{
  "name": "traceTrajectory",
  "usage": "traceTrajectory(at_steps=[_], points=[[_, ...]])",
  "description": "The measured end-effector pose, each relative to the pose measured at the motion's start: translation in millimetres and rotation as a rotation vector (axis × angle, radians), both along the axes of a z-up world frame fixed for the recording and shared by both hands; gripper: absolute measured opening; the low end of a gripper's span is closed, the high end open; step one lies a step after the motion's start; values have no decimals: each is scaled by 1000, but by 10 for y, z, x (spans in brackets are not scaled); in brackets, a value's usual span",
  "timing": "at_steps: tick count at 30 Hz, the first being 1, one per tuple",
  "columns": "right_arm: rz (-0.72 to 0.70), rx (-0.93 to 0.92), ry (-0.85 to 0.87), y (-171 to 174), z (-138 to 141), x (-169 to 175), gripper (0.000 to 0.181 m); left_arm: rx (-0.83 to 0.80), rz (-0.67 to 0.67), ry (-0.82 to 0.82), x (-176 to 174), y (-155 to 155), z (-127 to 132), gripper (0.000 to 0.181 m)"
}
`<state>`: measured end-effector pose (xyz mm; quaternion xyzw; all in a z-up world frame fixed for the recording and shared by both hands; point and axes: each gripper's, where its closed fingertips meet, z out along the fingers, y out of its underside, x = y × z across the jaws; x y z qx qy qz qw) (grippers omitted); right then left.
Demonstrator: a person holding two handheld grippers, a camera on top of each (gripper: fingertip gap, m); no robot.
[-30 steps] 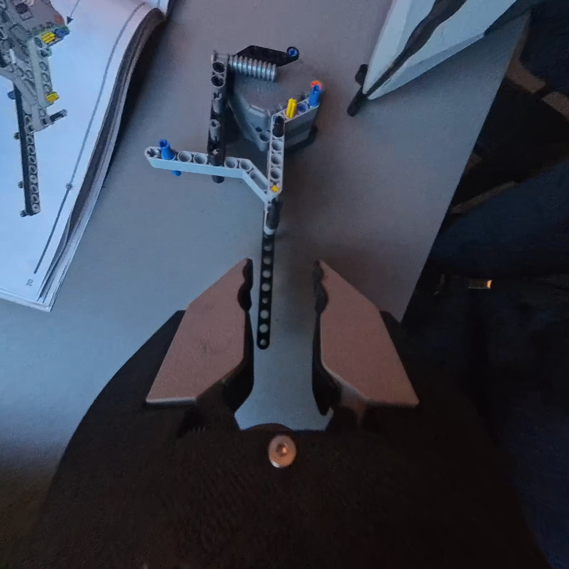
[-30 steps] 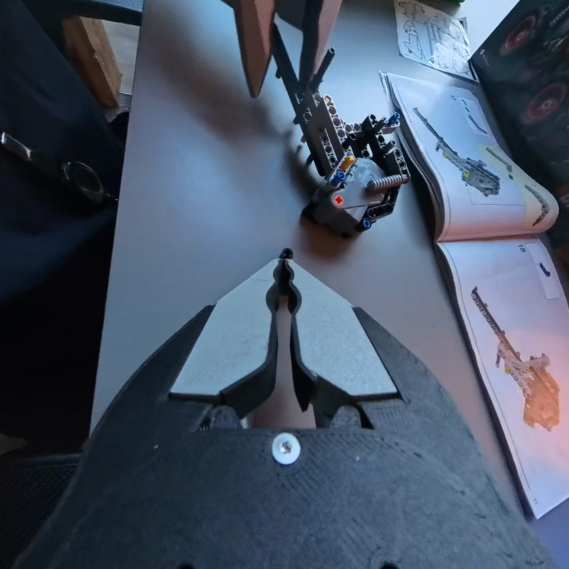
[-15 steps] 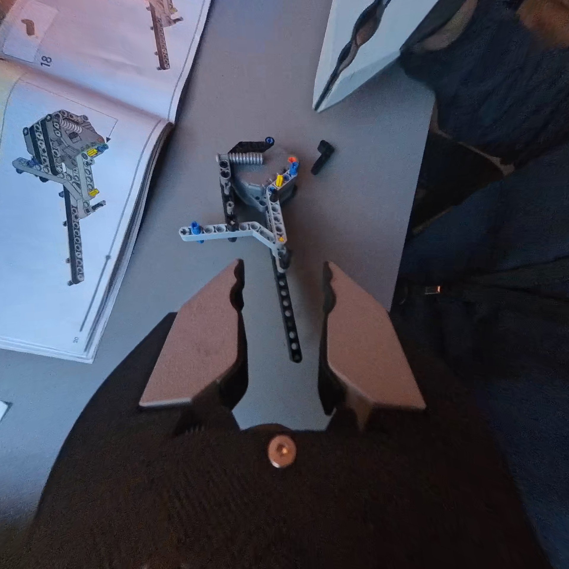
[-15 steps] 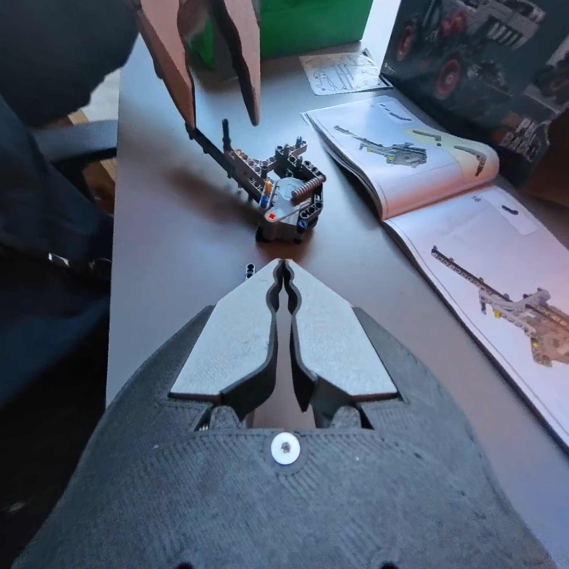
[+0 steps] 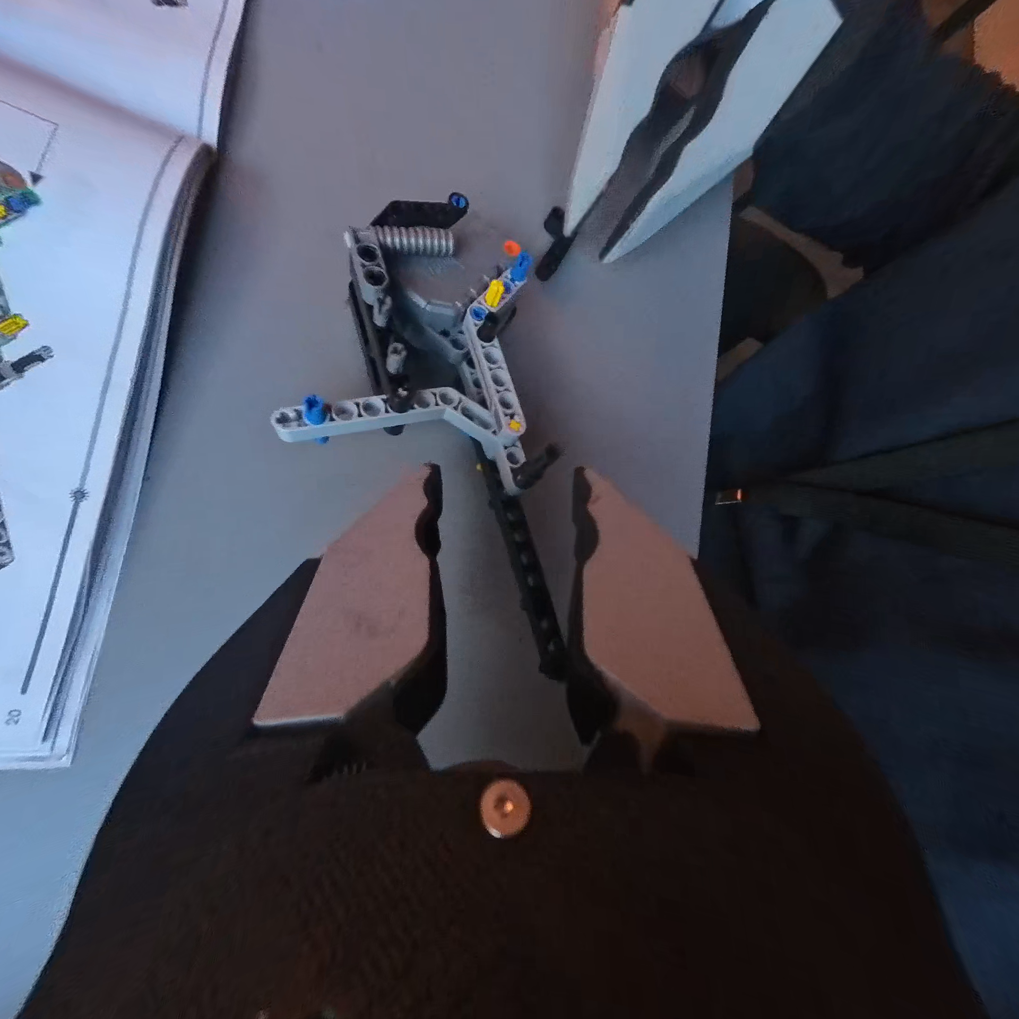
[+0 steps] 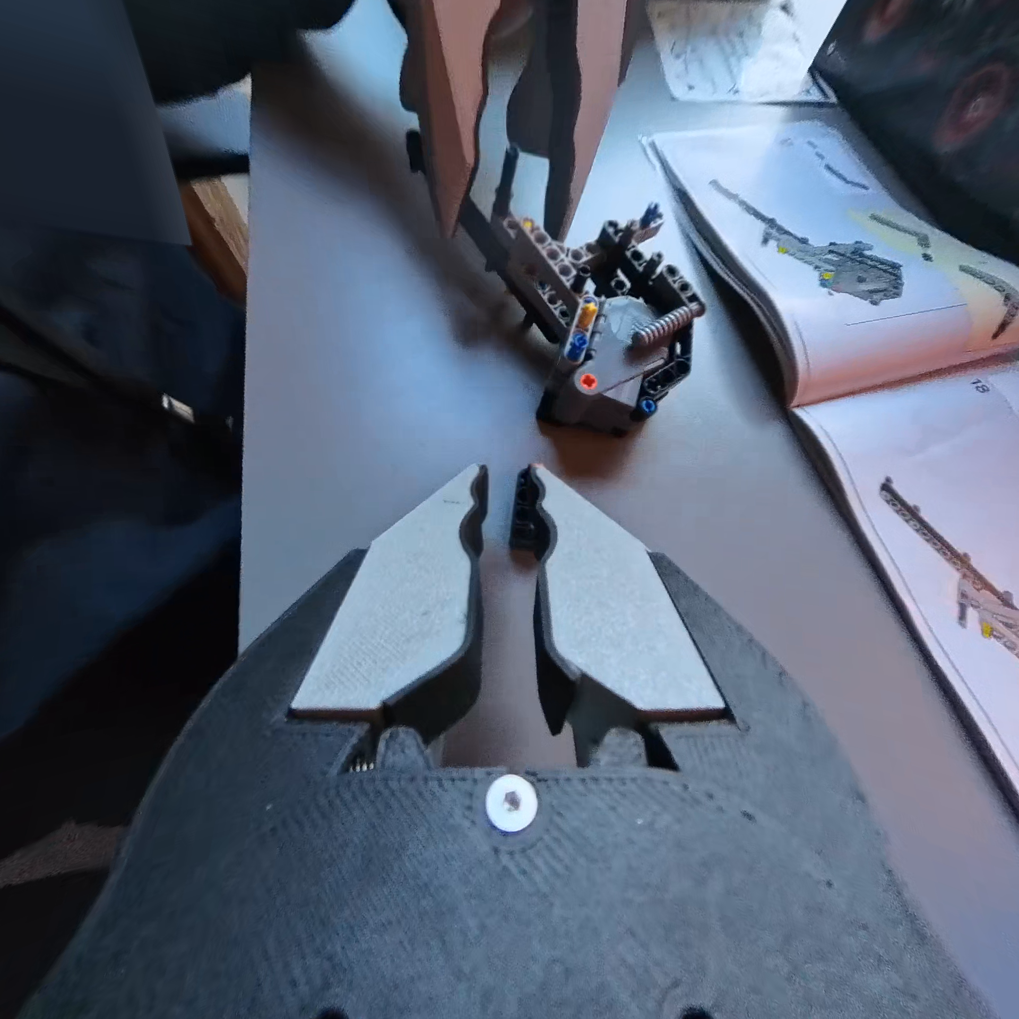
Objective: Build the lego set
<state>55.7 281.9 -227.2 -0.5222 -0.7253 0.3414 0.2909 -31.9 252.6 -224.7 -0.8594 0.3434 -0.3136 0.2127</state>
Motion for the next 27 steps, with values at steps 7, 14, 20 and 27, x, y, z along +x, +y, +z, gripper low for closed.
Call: traceTrajectory(at_steps=[7,14,20,27], points=[[-21,36,-66,55,-97,-48,6,-13,-53,-27,129,-95,-43,43],[-43,67,-86,105,-81,-12,5,-28,-57,-45,131,-139,-92,43],[-64,147,-132,128,-157,-20,5,-21,-72,-43,180,-152,-96,44],[-90,-21,-2,225,90,-65,4,-7,-74,-32,154,-157,-79,46]])
